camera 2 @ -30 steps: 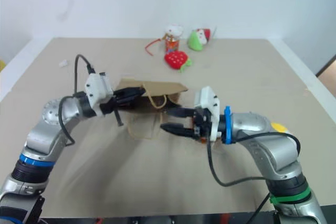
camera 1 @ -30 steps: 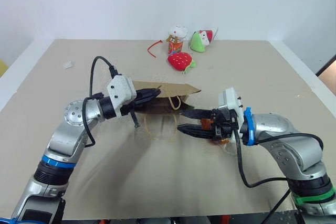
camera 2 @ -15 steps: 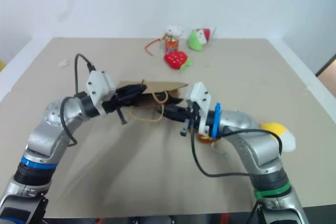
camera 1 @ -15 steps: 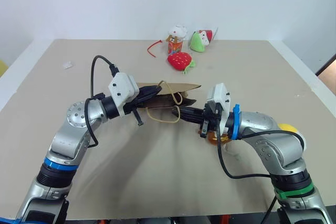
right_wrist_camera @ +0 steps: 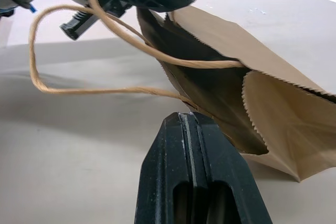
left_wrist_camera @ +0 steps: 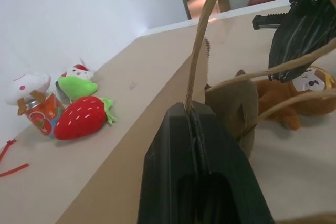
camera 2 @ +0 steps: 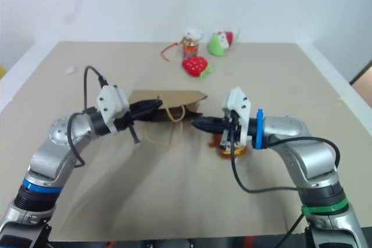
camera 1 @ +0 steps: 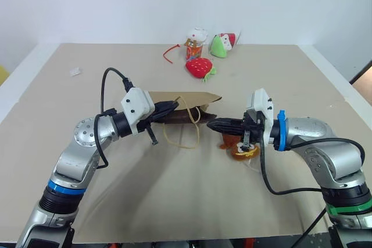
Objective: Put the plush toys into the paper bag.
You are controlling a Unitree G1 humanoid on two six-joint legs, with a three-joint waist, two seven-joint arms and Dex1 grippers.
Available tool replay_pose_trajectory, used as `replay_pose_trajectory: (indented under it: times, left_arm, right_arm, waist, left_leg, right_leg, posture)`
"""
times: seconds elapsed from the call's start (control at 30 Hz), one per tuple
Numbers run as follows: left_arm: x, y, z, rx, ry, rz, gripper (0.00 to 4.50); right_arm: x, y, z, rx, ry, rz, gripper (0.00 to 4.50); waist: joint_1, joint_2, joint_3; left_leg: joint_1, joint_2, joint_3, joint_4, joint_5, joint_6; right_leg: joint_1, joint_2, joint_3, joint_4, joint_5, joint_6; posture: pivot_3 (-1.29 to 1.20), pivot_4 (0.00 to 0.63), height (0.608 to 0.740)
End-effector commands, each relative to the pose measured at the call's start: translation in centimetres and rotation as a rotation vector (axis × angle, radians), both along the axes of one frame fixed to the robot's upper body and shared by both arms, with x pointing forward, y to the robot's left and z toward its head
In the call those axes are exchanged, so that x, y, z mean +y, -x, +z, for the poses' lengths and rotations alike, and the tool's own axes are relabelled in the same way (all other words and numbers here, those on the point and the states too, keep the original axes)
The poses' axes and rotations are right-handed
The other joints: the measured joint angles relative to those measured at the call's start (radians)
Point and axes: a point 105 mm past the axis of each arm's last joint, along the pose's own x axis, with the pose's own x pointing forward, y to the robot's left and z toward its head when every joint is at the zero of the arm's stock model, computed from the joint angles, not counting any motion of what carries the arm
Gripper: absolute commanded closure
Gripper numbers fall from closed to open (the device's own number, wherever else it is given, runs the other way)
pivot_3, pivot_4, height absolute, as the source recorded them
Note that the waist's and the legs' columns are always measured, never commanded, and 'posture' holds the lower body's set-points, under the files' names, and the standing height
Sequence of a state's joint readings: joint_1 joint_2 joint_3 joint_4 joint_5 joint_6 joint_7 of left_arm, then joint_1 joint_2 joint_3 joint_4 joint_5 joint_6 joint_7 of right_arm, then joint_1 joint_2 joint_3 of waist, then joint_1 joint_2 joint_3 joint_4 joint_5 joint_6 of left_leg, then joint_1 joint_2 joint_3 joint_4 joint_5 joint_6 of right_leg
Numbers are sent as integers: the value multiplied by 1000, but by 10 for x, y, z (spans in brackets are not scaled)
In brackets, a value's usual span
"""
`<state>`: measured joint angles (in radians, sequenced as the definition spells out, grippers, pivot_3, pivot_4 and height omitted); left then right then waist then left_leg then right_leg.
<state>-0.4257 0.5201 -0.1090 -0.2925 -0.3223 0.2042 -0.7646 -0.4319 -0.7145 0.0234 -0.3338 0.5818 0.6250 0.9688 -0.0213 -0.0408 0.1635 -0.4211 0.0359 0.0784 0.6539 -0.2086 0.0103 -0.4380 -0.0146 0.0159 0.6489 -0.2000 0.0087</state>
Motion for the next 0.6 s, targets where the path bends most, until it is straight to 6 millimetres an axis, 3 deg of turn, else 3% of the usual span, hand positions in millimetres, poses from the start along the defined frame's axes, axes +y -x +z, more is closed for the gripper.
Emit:
replay_pose_trajectory:
  times: [0.03,0.6]
  left_arm:
    - [-3,4,10,-50,6,-8,4500]
    - [-8,6,10,-41,36,10,4500]
  right_arm:
    - [14,6,17,-60,-43,33,4428]
    - [44,-15,12,-85,-71,-2,4428]
  waist:
    - [0,0,0]
    - [0,0,0]
  left_leg:
    - [0,0,0,0,0,0]
    - [0,0,0,0,0,0]
  right_leg:
    - [0,0,0,0,0,0]
    - [0,0,0,0,1,1]
  posture:
    - [0,150,740]
    - [0,150,740]
